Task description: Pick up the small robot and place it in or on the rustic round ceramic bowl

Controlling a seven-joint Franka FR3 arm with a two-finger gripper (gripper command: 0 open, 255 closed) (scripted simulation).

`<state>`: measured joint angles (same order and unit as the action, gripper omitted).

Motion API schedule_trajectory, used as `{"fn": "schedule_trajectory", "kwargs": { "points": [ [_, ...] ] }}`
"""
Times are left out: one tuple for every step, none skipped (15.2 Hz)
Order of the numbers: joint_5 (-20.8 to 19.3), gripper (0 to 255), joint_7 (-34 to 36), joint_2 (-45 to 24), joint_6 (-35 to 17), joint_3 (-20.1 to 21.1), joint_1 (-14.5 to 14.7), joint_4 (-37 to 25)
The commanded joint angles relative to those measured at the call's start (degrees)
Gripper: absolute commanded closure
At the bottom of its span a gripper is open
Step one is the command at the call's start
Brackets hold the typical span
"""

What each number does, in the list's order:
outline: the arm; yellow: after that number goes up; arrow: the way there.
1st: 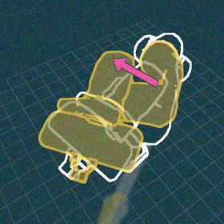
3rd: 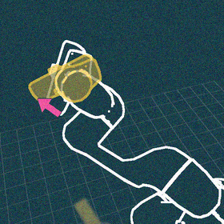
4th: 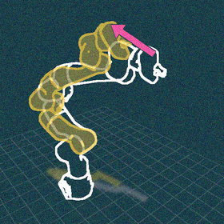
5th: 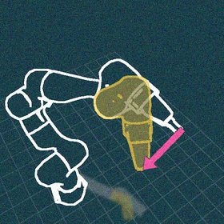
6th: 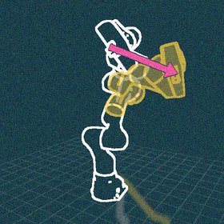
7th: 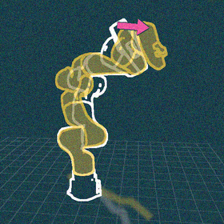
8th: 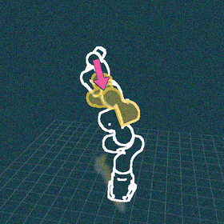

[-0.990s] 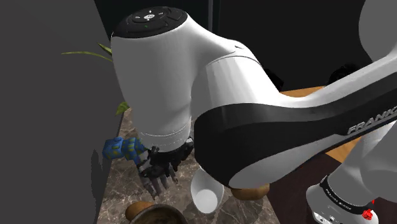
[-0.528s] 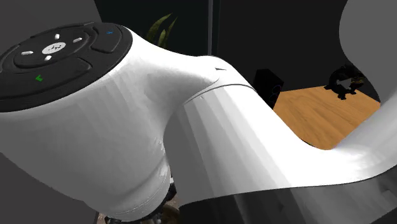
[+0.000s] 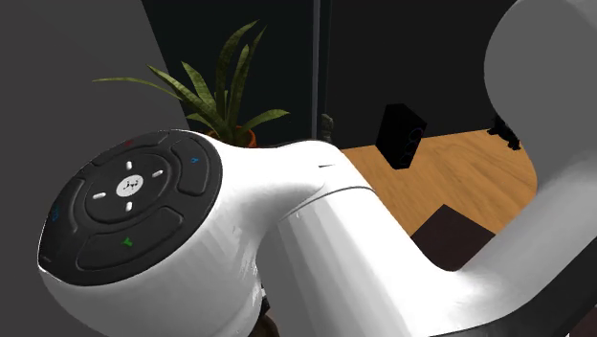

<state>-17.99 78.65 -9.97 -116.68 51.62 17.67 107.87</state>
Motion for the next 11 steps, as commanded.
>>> {"fn": "schedule_trajectory", "kwargs": {
  "points": [
    [-0.7,255,0.7,-0.5,-1.3,-0.1,0.2,1.0],
    [-1.1,255,1.0,-0.9,-1.9,-0.3,0.3,1.5],
    [-1.5,255,1.3,-1.2,-2.5,-0.4,0.4,1.9],
    [-1.9,255,1.7,-1.6,-3.2,-0.5,0.5,2.4],
    [-2.4,255,2.1,-1.9,-3.8,-0.7,0.7,2.8],
    [-2.8,255,2.4,-2.3,-4.4,-0.8,0.8,3.2],
    [-3.2,255,2.8,-2.7,-4.9,-0.9,0.9,3.6],
    [-3.2,255,2.7,-2.7,-4.9,-0.9,0.9,3.6],
    [-3.2,255,2.7,-2.7,-4.9,-1.0,0.9,3.6],
    [-3.2,255,2.7,-2.7,-4.9,-1.0,0.9,3.6],
    [-3.2,255,2.8,-2.7,-4.9,-1.0,0.9,3.6]
  ]
}}
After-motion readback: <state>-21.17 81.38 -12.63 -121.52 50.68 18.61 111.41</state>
